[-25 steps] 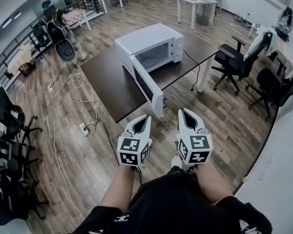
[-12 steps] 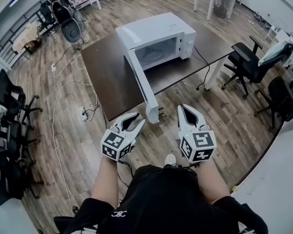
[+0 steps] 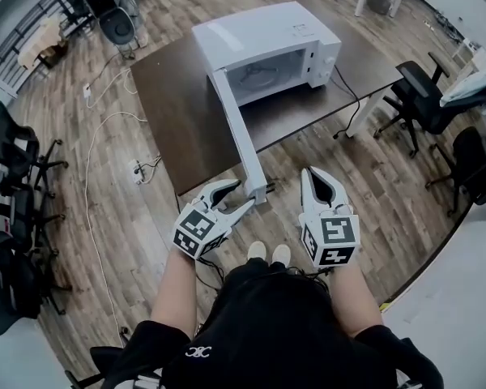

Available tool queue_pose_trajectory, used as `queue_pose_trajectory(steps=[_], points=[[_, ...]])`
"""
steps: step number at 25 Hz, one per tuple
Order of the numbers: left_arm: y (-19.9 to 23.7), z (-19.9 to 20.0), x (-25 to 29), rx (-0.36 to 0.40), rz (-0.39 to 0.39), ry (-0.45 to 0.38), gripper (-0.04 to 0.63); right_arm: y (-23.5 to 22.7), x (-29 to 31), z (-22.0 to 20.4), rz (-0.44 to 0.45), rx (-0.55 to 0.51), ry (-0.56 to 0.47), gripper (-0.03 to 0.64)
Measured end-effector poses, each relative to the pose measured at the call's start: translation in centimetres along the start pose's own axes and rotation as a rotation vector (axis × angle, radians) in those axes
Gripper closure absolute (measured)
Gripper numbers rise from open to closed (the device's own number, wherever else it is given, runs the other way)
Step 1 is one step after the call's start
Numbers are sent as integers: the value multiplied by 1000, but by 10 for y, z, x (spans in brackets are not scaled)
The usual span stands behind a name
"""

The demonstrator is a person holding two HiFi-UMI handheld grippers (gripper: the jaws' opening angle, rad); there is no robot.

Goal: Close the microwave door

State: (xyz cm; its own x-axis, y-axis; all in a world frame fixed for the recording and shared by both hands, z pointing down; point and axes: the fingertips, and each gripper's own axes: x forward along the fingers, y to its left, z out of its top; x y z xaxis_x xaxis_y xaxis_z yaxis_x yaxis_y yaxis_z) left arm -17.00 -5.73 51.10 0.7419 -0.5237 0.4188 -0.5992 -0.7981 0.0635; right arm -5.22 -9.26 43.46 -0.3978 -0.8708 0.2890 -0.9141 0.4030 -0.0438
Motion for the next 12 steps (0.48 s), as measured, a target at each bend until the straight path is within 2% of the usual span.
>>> queue_pose_trajectory(steps=[3, 5, 12], points=[[2, -1, 5, 14, -32, 16, 395, -4, 9, -2, 2, 36, 9, 607], [2, 2, 9, 31, -42, 17, 439, -8, 14, -3, -2, 52, 16, 607], [-3, 2, 33, 45, -80, 34, 428, -18, 18, -6, -18, 65, 17, 607]])
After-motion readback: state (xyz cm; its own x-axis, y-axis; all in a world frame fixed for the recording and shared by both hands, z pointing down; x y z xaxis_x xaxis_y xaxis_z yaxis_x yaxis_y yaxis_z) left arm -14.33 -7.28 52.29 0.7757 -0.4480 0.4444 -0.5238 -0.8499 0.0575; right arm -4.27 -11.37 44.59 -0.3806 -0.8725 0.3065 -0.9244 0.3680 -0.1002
